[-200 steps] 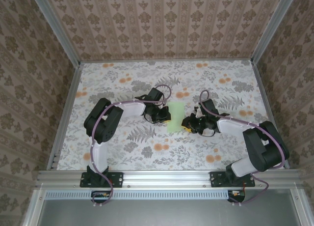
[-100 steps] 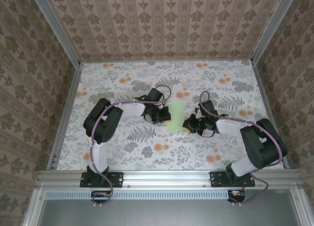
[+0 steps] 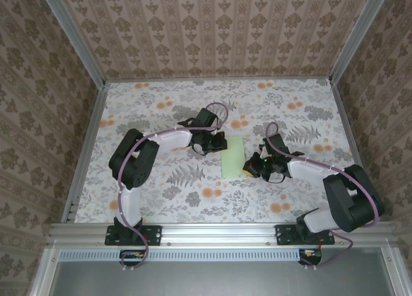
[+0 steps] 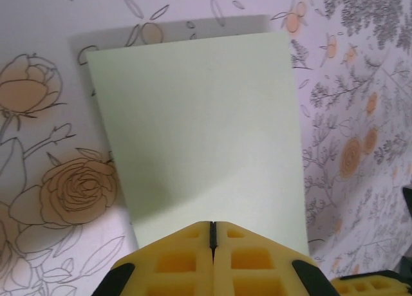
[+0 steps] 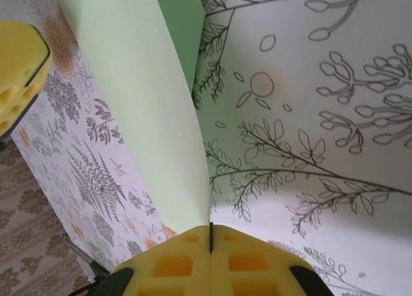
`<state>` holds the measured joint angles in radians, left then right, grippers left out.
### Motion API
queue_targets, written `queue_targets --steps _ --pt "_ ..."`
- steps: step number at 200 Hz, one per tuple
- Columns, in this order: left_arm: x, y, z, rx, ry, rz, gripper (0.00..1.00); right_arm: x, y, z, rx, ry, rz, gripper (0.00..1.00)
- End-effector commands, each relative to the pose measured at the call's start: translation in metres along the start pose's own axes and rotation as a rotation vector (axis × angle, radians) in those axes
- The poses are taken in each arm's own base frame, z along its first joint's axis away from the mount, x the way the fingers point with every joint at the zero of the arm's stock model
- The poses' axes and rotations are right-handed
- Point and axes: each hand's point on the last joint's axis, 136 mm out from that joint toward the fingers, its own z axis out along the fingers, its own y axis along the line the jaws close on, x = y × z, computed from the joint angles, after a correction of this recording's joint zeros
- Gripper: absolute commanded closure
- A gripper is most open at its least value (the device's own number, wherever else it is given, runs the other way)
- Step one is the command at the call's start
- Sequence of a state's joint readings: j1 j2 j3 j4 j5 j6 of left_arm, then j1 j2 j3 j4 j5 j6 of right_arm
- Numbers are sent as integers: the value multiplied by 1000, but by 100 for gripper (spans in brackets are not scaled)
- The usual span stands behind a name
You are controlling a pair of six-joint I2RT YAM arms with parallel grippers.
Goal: Fold a paper plane with a square sheet of paper (pick it up from the middle)
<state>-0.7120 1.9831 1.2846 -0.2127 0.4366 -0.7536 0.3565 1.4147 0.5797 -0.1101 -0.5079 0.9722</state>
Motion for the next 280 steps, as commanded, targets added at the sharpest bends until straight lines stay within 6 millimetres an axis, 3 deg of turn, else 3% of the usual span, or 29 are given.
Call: queue_targets --steps 1,56,124,189,280 --pt "13 20 13 -66 48 2 95 10 -8 1 46 30 9 99" --pt "25 35 23 -99 88 -19 96 3 22 16 16 36 -36 99" --pt "29 38 24 -111 100 -24 96 -15 54 34 -34 -3 -75 99" --pt "28 36 21 -108 96 -23 96 -27 55 48 -35 -27 -47 98" --pt "29 36 23 -103 104 -27 96 -27 50 59 -15 -3 -53 97"
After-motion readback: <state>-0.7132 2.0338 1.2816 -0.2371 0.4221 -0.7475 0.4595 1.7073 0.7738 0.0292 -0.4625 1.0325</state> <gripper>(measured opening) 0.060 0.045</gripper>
